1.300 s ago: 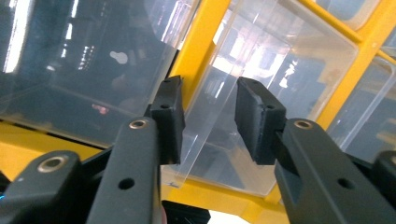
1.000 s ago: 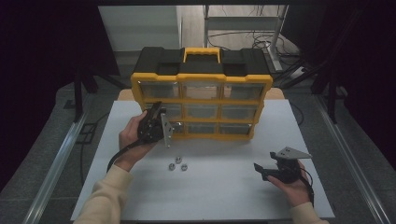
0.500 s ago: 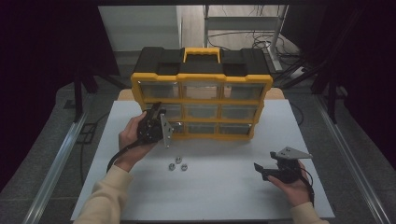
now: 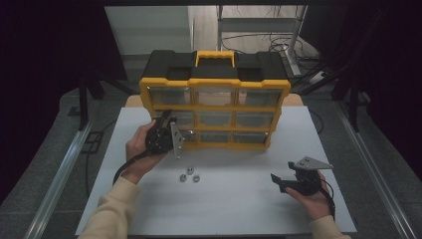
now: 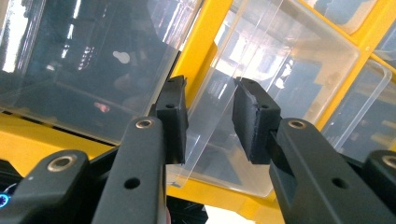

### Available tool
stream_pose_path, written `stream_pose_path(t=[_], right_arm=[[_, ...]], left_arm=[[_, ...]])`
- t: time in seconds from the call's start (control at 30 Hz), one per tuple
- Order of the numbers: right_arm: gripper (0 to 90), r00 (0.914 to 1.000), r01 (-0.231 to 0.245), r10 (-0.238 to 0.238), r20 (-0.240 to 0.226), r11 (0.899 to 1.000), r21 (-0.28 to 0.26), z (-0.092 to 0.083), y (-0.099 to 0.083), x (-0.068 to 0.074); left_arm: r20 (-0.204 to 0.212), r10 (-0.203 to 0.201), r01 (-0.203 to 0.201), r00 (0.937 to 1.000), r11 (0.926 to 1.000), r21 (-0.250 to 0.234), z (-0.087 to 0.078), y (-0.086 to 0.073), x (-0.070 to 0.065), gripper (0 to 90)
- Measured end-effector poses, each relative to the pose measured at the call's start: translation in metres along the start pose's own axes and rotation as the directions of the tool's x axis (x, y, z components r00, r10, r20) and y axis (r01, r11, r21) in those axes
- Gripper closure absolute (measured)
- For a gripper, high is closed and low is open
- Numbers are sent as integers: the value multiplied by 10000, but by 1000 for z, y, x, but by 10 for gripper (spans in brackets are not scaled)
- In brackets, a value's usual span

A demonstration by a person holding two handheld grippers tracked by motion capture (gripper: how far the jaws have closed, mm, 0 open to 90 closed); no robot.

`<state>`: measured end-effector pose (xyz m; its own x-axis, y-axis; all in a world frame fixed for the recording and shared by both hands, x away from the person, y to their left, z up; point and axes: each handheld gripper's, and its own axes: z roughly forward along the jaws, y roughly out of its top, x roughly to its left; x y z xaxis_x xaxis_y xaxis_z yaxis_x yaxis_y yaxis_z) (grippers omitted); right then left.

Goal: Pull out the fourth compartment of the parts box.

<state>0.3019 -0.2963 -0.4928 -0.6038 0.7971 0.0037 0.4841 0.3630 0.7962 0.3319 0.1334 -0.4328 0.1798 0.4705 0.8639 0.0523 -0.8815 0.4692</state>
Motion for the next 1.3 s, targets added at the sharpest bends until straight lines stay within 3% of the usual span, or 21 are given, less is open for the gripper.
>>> stream_pose_path(t=[1.3], right_arm=[[181,10000,74,-74,-43,10000,-12,1,1,1]], left_arm=[[186,304,-302,9994,9995,-89,-16,-2,0,670]])
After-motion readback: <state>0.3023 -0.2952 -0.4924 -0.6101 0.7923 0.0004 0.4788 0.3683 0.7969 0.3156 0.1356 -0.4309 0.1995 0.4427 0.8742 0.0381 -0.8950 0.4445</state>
